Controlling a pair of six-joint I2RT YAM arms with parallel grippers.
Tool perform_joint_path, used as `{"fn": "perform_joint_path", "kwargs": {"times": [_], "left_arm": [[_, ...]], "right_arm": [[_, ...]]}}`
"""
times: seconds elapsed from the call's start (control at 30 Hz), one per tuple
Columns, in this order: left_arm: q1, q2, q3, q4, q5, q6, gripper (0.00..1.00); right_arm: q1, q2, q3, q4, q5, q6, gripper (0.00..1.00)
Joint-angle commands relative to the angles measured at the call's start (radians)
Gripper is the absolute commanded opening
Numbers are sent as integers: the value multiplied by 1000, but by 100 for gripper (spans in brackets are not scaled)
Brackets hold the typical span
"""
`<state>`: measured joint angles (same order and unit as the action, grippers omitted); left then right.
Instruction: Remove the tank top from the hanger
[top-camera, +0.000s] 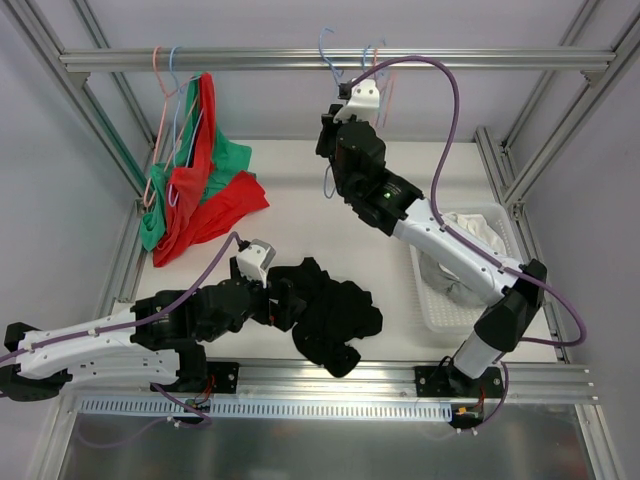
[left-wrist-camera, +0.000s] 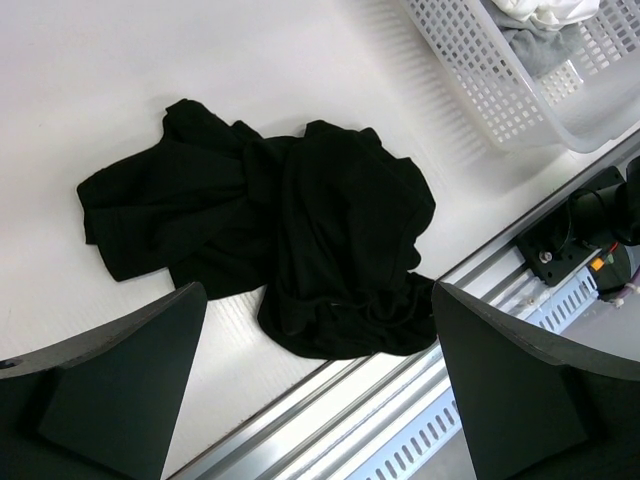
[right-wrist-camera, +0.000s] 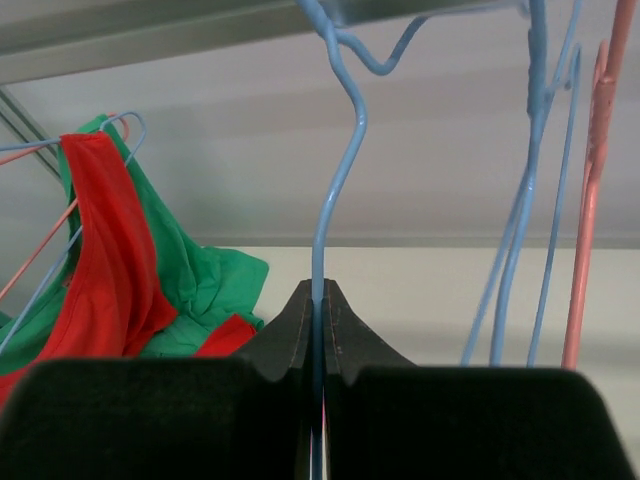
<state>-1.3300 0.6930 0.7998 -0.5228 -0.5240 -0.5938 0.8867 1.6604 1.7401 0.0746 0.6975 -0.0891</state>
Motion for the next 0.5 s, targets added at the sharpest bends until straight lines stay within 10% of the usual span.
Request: {"fn": "perform_joint_path", "kwargs": {"times": [0.0,0.47], "left_arm": [[-9,-10,-5,-2,15,-9,99],[-9,-3,-13,0,9,-14,99]], "right_arm": [[-31,-8,-31,57,10,69,0],[-34,-162,-191,56,-113,226,0]]}}
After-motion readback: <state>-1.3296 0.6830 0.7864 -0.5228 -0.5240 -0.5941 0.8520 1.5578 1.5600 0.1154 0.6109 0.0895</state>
